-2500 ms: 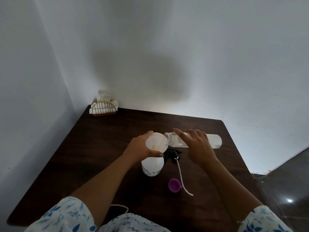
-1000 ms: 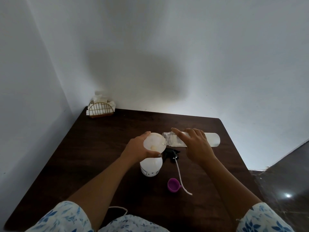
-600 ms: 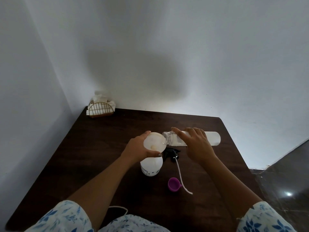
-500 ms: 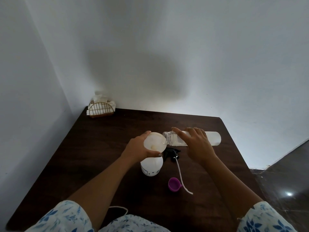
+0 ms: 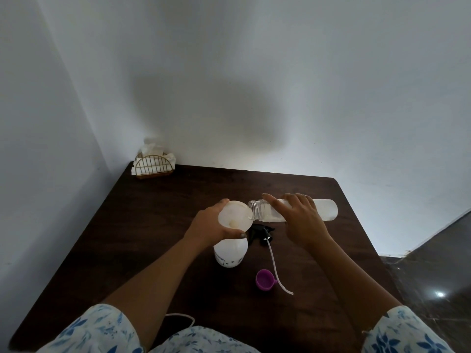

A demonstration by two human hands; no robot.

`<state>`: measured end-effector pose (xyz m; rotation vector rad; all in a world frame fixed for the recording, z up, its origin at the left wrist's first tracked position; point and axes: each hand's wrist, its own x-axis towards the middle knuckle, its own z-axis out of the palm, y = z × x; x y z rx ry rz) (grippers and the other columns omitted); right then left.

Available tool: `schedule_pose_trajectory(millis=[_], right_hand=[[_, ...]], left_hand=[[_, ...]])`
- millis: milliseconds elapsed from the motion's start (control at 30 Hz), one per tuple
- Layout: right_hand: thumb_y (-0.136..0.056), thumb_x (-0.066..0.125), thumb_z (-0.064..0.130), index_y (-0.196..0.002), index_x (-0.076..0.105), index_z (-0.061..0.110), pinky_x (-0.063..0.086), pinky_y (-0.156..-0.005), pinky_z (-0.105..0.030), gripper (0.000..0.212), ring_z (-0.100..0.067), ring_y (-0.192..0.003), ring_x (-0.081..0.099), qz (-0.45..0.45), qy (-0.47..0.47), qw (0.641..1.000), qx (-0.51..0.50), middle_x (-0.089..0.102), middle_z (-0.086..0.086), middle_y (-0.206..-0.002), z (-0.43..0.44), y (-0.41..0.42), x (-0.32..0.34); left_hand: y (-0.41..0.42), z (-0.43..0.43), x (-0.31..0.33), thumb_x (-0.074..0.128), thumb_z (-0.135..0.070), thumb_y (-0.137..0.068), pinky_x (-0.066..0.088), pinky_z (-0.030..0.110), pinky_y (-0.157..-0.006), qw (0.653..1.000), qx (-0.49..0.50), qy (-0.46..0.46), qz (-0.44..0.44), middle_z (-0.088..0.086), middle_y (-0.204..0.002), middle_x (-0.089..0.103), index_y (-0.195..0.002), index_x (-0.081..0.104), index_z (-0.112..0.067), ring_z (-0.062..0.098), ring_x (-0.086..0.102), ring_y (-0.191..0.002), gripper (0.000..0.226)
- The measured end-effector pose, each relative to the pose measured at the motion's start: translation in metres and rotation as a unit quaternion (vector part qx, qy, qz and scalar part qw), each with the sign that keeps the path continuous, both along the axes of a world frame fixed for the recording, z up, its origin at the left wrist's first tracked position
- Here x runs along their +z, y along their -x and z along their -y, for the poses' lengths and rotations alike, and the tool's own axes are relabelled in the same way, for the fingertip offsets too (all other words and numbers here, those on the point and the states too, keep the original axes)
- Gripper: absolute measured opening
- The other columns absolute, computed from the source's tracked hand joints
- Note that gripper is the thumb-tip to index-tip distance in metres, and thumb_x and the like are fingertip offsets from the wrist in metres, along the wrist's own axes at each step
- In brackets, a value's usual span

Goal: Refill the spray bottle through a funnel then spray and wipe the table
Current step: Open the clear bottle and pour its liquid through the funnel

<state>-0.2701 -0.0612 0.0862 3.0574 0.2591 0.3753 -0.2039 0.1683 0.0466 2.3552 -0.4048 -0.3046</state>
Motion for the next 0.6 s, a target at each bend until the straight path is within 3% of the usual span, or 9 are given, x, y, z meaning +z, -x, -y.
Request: schedule_pose_trajectory(millis=[600], right_hand=[[-0.070, 0.071, 0.010, -0.143, 0.033, 0.033, 0.036, -0.100, -0.048, 0.085, -0.033, -0.112, 0.049, -0.002, 0.007, 1.000, -0.001, 0.056, -0.015, -0.122, 0.0003, 0.0003, 0.0005]], left_hand=[[0.0008, -0.0003, 0.0001, 0.078, -0.059, -0.053, 0.041, 0.037, -0.101, 1.000, -0.002, 0.012, 0.006, 0.003, -0.144, 0.041, -0.144, 0.024, -0.026, 0.023, 0.042, -0.127, 0.111]])
